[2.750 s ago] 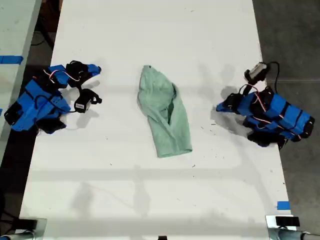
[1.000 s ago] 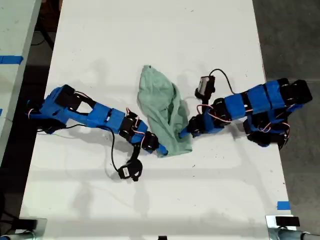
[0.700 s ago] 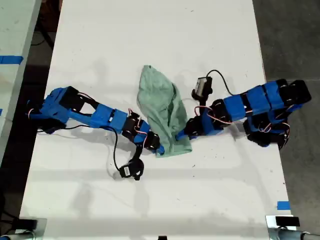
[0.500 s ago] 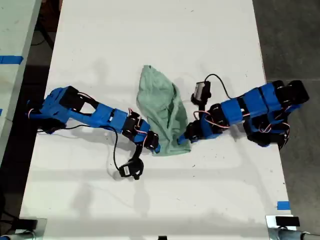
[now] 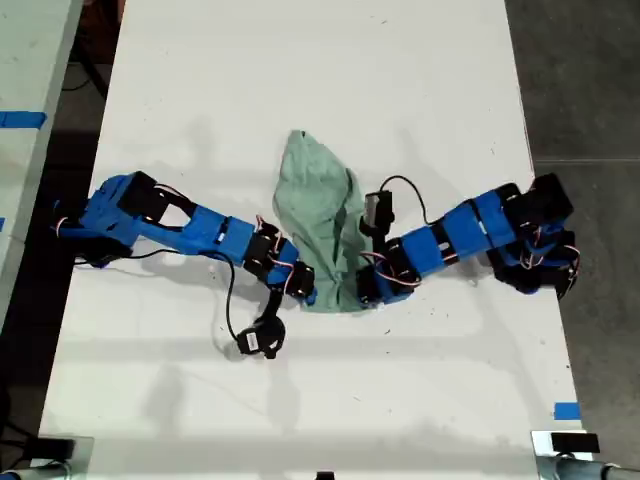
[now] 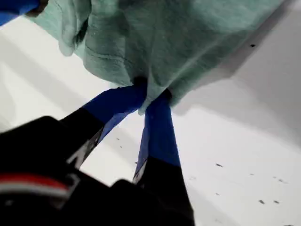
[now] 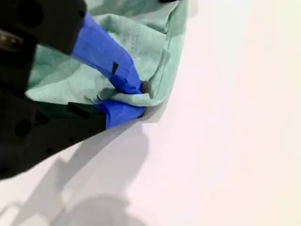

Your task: Fold t shirt

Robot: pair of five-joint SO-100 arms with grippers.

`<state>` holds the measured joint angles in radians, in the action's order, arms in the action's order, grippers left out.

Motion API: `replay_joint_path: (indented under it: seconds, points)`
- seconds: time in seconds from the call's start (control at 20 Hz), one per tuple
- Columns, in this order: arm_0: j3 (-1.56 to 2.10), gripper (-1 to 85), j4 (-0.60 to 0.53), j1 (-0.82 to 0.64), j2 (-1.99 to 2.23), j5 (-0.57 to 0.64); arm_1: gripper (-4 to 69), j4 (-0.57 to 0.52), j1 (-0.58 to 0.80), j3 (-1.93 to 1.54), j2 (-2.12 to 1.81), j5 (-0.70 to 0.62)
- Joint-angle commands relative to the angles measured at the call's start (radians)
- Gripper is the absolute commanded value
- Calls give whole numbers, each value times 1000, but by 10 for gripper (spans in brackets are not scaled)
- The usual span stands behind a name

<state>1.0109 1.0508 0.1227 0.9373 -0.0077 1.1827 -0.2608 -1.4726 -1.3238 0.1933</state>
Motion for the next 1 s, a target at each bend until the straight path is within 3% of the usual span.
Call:
replay_joint_path:
  seconds: [0.0, 0.1, 0.3, 0.45, 0.55, 0.9, 0.95]
  points:
    - [-32, -2, 71, 64, 104, -12, 3, 152, -84, 439, 221, -5]
    - [-29, -2, 132, 104, 153, -44, 0, 287, -118, 753, 360, -34]
    - [15, -2, 158, 106, 333, -49, -1, 310, -78, 721, 114, -138]
    - [34, -3, 288, 25, 430, -40, -1, 356, -2, 699, -66, -250]
    - [100, -3, 344, -63, 549, 8, -1, 376, 98, 640, -183, -339]
    - [394, 1, 351, -502, 920, 236, 5, 339, 511, 416, -426, -609]
    - [426, 91, 347, -569, 940, 256, 41, 344, 555, 414, -434, -634]
